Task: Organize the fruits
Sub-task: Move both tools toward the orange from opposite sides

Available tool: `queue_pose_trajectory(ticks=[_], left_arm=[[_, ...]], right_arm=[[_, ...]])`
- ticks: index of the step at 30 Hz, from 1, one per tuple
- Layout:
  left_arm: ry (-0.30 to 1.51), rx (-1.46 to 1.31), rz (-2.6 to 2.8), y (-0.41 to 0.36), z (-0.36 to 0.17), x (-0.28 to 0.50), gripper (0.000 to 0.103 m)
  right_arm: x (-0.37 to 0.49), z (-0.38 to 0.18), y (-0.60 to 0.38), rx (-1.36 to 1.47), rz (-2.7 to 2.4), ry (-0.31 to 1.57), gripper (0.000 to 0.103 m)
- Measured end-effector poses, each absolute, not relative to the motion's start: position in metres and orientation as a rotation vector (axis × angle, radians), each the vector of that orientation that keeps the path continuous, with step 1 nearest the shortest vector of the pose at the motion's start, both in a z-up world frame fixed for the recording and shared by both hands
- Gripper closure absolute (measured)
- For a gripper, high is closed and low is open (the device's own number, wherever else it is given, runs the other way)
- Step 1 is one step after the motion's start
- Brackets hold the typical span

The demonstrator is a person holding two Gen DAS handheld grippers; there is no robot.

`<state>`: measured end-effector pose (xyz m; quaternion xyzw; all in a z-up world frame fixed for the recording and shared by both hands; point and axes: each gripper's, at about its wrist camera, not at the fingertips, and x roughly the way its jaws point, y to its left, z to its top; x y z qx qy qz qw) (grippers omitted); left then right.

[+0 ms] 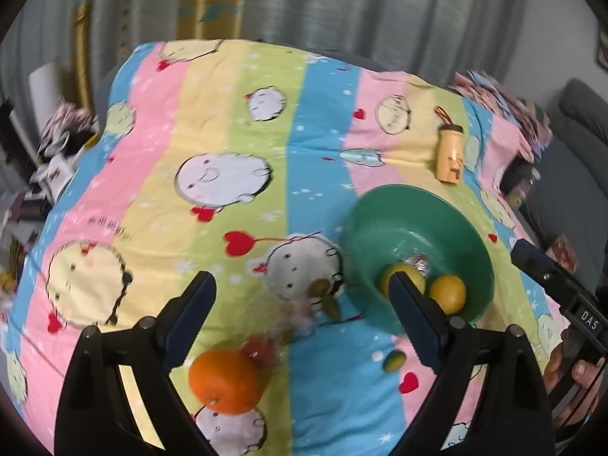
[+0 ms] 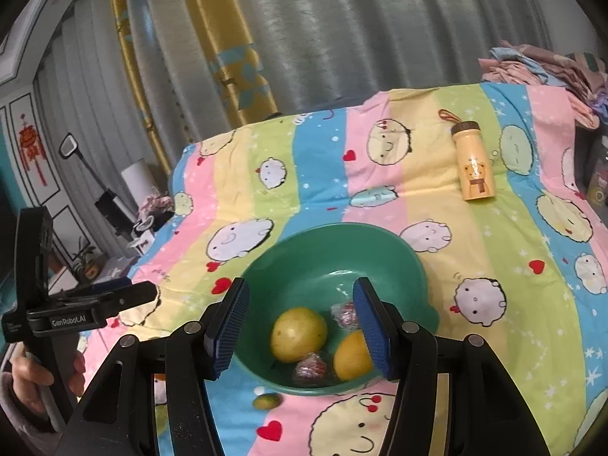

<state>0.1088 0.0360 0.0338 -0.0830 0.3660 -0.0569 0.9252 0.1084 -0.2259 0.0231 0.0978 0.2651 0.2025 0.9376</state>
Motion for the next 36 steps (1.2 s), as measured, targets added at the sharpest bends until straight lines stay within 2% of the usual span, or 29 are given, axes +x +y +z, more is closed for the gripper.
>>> queue_pose_trajectory(ticks=[20,24,36], left_arm=[[0.776,-0.199,-0.034,0.073,-0.019,0.062,0.011],[0.803,-0.336,-0.060,0.097,-0.034,0.064,0.012],[0.829,-0.378,-0.022,0.117,-0.042,0.065,0.012]], right_arm=[[0.097,0.018,-0.184,0.106,0.578,0.584,0.046],[0.091,0.012,-0.161,0.048,0.698,0.622,0.046],[0.086,-0.051,-0.072,-0.077,0.849,0.825,0.046]])
